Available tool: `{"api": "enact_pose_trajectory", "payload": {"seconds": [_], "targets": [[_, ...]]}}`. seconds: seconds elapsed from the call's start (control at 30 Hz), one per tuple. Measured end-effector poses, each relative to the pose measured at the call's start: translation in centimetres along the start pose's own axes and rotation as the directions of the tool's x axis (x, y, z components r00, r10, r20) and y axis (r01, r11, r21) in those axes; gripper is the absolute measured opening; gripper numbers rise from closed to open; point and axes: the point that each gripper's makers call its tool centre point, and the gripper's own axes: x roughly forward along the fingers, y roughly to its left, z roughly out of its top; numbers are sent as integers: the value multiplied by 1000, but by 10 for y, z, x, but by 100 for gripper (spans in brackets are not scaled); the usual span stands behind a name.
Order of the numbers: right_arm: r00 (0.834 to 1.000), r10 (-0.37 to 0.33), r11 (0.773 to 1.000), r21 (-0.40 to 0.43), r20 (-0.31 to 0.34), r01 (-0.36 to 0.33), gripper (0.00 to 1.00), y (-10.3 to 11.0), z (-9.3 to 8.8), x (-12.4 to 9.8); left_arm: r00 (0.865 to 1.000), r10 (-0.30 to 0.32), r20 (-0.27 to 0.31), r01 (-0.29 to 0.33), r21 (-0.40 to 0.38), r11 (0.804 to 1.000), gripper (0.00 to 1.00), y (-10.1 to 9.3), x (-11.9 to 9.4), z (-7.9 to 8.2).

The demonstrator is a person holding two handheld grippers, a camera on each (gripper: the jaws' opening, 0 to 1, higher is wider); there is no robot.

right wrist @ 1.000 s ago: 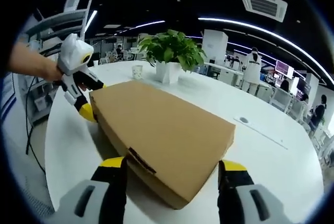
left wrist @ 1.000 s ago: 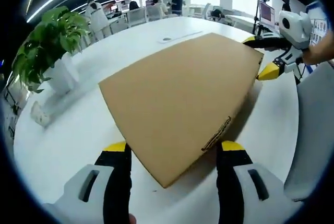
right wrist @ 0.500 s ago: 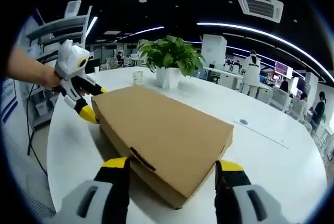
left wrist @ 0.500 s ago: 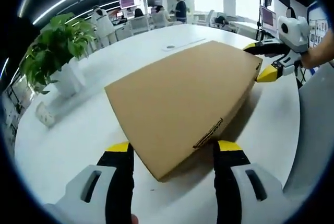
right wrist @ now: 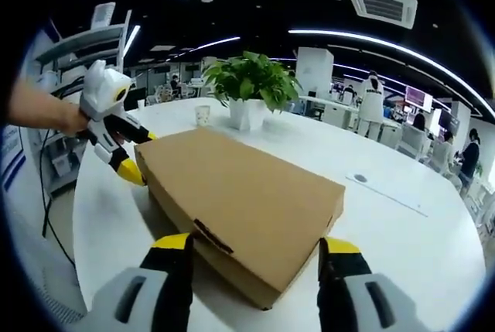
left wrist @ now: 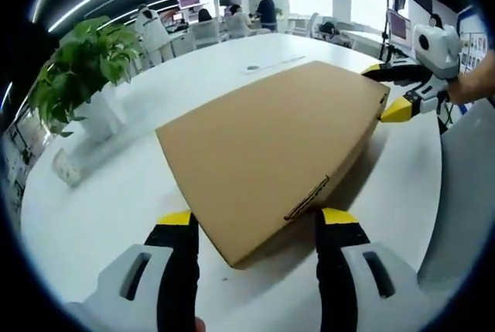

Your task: Operate the shoe box by opening the lid, removing the specified soft item, and placing it in the target area until the item is outside and the box remains undamaged.

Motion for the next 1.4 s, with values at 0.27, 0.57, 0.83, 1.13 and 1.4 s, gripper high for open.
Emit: {"api": "enact_pose_trajectory", "payload": {"seconds": [0.27, 0.57, 0.83, 1.13, 1.4], "targets": [[1000, 12, 997, 71, 14, -13, 64, 1, 9, -4, 1000, -4, 2, 4, -5, 1000, 60, 1, -6, 5], [999, 32, 993, 111, 22, -34, 65, -2, 23, -10, 1000, -14, -13, 14, -11, 1000, 60, 2, -11, 13], [998, 49, 996, 79, 28, -51, 65, -2, 30, -13, 1000, -22, -23, 21, -19, 1000, 59, 5, -20, 21], [996, 73, 993, 88, 55, -78, 68, -5, 47, -17, 1000, -7, 6, 7, -15, 1000, 55, 12, -29, 35], [995, 65, 996, 56, 78, -70, 67, -8, 58, -19, 999, 13, 43, -13, -8, 1000, 54, 17, -36, 47]]}}
